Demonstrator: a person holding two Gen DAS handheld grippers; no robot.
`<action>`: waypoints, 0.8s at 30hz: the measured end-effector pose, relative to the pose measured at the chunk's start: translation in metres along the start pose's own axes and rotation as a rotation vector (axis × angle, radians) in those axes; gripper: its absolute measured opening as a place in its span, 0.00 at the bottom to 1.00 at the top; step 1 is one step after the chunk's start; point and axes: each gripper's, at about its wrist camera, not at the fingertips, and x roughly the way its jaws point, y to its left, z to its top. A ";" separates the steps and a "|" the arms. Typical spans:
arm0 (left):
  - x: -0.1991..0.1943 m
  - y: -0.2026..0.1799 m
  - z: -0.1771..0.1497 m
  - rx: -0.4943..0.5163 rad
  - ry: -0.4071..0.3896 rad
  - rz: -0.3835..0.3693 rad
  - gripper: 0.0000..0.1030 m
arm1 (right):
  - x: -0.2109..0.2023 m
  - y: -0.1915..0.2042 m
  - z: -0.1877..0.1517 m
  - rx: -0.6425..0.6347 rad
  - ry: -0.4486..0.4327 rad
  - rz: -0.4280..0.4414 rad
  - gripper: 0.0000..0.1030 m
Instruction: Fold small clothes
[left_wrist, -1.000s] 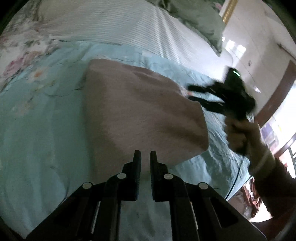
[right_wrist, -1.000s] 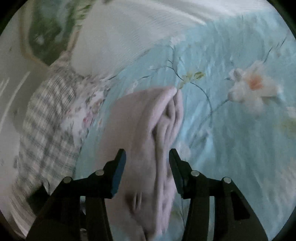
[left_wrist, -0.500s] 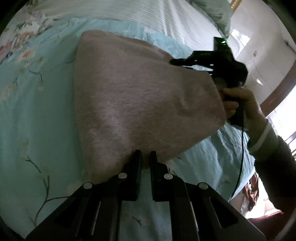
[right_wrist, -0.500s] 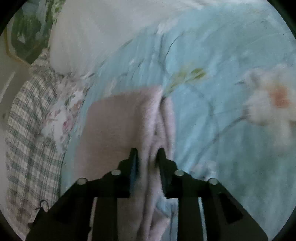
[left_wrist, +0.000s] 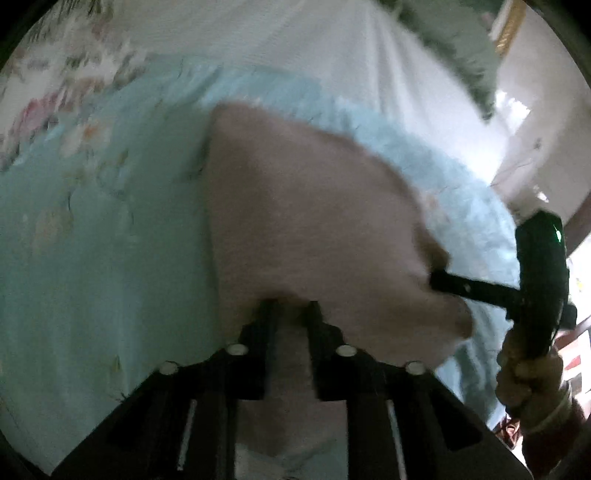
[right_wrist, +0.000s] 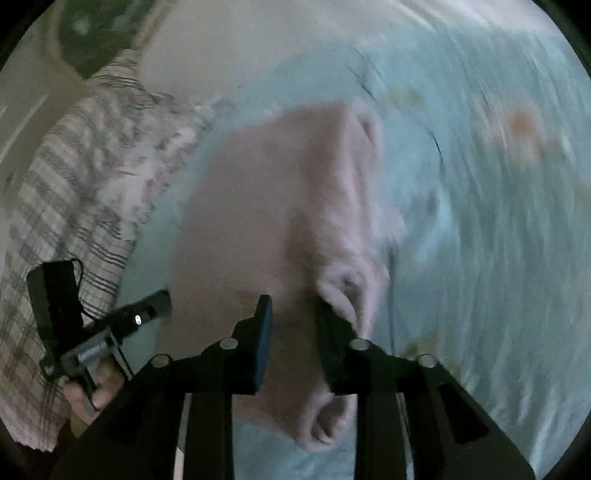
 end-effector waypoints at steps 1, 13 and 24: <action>0.002 0.004 -0.001 -0.014 -0.001 -0.017 0.08 | 0.005 -0.010 -0.006 0.024 -0.008 0.002 0.10; -0.032 -0.025 -0.024 0.111 -0.029 -0.008 0.08 | -0.029 0.010 -0.021 -0.048 -0.090 0.041 0.14; -0.017 -0.018 -0.056 0.061 0.041 -0.017 0.14 | -0.007 -0.005 -0.040 -0.012 -0.017 -0.067 0.13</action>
